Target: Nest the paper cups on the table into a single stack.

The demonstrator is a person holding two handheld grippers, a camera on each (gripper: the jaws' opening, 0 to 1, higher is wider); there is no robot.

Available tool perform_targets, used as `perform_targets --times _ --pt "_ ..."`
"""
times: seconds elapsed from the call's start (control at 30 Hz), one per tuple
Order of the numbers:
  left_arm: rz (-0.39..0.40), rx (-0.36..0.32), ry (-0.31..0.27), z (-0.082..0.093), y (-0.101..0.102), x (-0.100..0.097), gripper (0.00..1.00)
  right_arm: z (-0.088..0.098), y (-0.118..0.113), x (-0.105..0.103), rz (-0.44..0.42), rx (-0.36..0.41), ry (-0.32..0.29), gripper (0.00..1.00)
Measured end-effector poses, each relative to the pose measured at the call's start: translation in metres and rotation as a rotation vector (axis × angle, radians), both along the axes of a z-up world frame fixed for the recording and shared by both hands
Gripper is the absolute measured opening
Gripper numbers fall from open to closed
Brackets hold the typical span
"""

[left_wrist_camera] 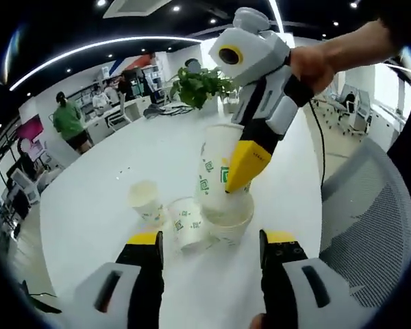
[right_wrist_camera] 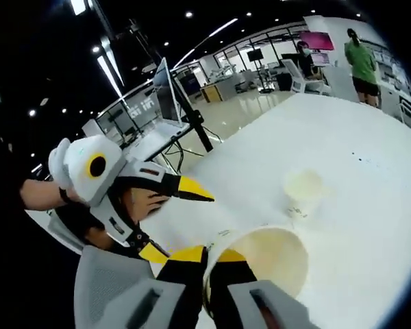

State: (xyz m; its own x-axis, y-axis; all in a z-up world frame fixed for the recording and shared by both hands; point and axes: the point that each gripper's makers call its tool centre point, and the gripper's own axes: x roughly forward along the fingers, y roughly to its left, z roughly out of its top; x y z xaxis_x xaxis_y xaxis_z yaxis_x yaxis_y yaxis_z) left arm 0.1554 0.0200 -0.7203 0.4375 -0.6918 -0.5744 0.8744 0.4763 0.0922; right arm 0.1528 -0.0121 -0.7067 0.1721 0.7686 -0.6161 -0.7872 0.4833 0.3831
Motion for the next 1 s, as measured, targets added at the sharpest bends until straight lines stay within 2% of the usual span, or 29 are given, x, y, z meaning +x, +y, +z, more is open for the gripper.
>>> perform_targets --times 0.17,0.3,0.47,0.63,0.77,1.0 --pt "0.066 -0.040 0.047 -0.010 0.007 0.004 0.58 -0.004 -0.007 -0.001 0.067 -0.087 -0.039 0.00" --pt "0.096 -0.040 0.078 -0.022 0.014 0.002 0.60 -0.007 -0.011 -0.004 0.135 -0.153 -0.069 0.00" --pt "0.113 -0.046 0.100 -0.026 0.017 -0.002 0.60 -0.012 -0.012 -0.007 0.211 -0.229 -0.098 0.00" --pt "0.129 -0.054 0.107 -0.027 0.020 0.000 0.60 -0.014 -0.012 -0.014 0.253 -0.275 -0.115 0.00" --pt "0.139 -0.058 0.113 -0.030 0.022 0.000 0.59 -0.025 -0.012 -0.007 0.290 -0.321 -0.132 0.00" --pt "0.151 -0.059 0.128 -0.036 0.026 -0.002 0.59 -0.029 -0.007 -0.011 0.323 -0.347 -0.134 0.00"
